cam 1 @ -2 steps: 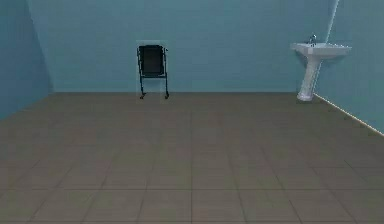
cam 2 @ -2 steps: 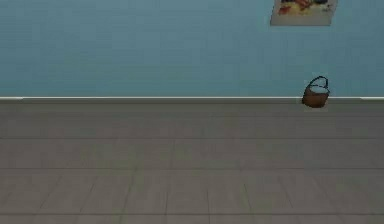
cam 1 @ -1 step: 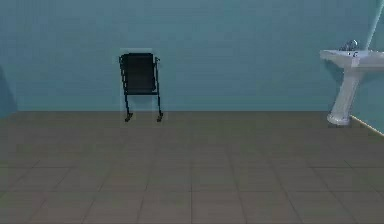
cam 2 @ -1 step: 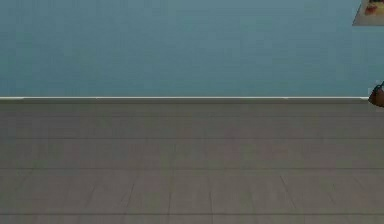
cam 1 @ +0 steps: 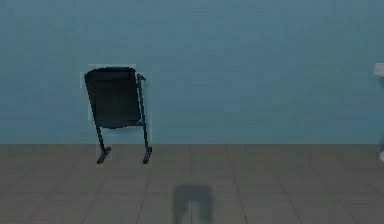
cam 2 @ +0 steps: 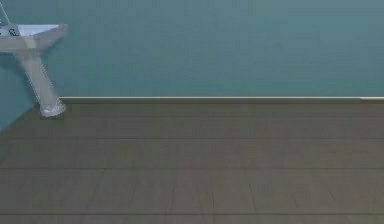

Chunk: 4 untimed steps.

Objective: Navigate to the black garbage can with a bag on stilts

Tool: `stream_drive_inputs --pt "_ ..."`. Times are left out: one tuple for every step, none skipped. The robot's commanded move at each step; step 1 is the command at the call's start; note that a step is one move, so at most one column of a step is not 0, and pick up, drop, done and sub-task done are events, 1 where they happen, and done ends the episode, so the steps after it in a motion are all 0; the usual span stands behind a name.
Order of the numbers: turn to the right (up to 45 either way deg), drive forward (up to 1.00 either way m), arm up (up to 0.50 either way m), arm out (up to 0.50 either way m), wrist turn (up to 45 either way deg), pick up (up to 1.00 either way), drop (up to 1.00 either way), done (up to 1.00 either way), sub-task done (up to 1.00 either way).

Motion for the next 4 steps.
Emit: stream_drive_inputs --pt "0.0 1.00 0.00 0.00 0.0 0.00 0.00 0.00 0.00" --pt "0.0 0.20 0.00 0.00 0.0 0.00 0.00 0.00 0.00" --pt "-42.0 0.00 0.00 0.00 0.0 0.00 0.00 0.00 0.00" --pt "0.0 0.00 0.00 0.00 0.0 0.00 0.00 1.00 0.00"
